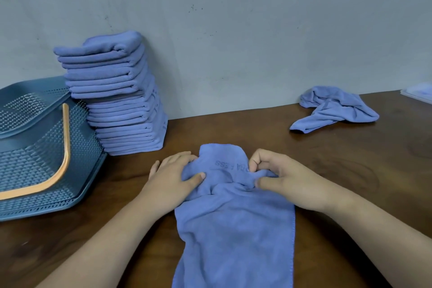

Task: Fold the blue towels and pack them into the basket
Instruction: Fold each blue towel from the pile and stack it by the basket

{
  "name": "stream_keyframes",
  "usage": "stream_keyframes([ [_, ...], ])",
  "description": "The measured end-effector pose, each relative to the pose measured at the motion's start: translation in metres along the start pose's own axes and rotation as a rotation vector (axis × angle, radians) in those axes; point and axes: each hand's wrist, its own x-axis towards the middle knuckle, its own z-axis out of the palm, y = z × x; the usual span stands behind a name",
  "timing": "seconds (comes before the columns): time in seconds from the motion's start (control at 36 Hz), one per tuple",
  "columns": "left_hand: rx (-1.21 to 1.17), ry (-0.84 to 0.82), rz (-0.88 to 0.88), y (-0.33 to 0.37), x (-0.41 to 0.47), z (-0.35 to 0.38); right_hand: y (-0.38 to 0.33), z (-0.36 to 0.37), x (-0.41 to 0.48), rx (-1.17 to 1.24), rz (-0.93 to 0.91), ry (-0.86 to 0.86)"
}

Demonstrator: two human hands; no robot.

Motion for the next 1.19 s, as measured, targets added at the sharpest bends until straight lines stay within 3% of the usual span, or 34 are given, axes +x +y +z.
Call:
stream_keyframes([
  [0.08,-0.116,0.057,0.067,-0.002,-0.001,-0.001,-0.003,0.000,0.002,0.156,0.081,0.022],
  [0.17,-0.292,0.098,0.089,0.001,-0.005,-0.002,-0.006,0.001,0.006,0.381,0.279,0.069],
  [0.31,-0.559,0.111,0.132,0.011,-0.013,-0.008,-0.010,-0.005,0.004,0.576,0.473,-0.149],
  [0.44,-0.740,0.022,0.108,0.012,-0.015,-0.012,-0.014,0.004,0.002,0.349,0.372,-0.224],
  [0.53,-0.800,-0.012,0.077,0.013,-0.015,-0.015,-0.015,0.007,0.001,0.340,0.297,-0.195],
  [0.69,-0.845,-0.052,0.050,0.017,-0.017,-0.023,-0.015,0.001,-0.002,0.594,0.127,-0.106],
  [0.94,-1.011,0.053,-0.101,0.009,-0.009,-0.024,-0.009,-0.024,0.000,0.740,0.167,-0.025],
  [1.03,-1.035,0.131,-0.156,-0.001,-0.001,-0.020,-0.005,-0.033,0.004,0.740,0.149,0.102],
  [1.11,-0.901,0.173,-0.147,0.000,0.003,-0.013,0.007,-0.031,0.015,0.779,0.110,0.384],
  [1.14,-0.827,0.180,-0.142,0.000,0.004,-0.011,0.013,-0.028,0.020,0.743,0.113,0.455],
  [1.19,-0.735,0.172,-0.151,-0.001,0.004,-0.010,0.021,-0.022,0.023,0.447,0.114,0.529],
])
